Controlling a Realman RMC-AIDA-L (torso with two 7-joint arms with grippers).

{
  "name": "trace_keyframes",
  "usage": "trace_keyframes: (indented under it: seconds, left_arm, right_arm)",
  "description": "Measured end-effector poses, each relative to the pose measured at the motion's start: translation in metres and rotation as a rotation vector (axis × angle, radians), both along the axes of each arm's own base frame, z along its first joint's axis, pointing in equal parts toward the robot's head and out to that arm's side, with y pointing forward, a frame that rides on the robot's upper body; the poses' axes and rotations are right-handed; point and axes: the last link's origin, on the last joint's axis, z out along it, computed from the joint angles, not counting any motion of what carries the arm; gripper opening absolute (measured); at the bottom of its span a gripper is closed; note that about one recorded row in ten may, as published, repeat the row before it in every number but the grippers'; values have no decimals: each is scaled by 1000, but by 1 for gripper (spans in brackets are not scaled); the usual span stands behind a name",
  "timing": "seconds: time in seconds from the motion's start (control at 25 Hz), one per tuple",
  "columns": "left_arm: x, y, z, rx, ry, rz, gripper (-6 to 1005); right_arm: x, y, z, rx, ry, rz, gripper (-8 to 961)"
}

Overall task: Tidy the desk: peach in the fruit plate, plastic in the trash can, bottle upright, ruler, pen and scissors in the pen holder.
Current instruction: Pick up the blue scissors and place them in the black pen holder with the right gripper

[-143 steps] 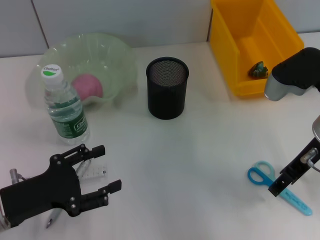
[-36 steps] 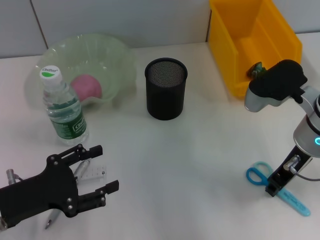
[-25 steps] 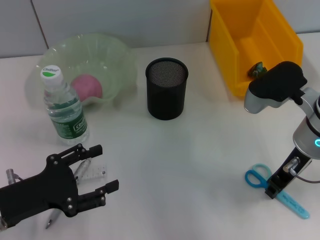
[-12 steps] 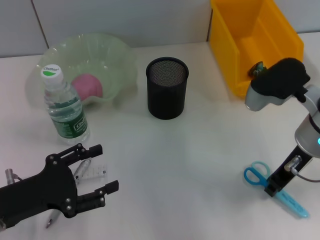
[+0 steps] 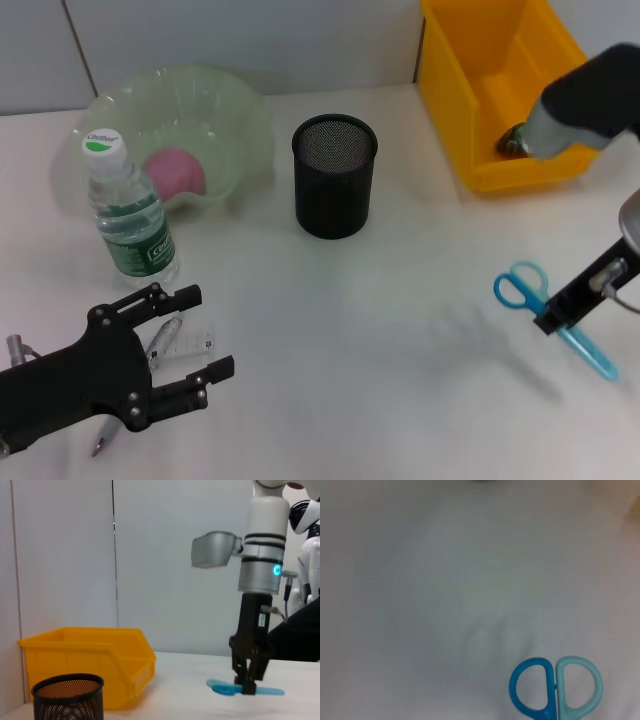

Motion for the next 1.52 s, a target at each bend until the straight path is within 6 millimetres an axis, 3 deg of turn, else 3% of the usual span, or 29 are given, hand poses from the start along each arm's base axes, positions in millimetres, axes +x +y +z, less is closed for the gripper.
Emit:
trace_keyframes:
  seconds: [0.6, 0.8, 1.2, 1.52]
  left_arm:
    - [1, 3, 2, 22, -10, 5, 777]
    - [1, 5, 4, 33, -16, 8, 776]
    - [1, 5, 4, 43, -22, 14, 775]
    - [2, 7, 4, 44, -22, 11, 774]
  right_arm:
    - [-45, 20, 38, 220, 80, 250, 223]
    - [-69, 34, 47, 336, 112, 404, 223]
    - [-95, 53, 36, 408, 287, 590, 222]
    - [-89, 63, 14, 421, 405, 692, 222]
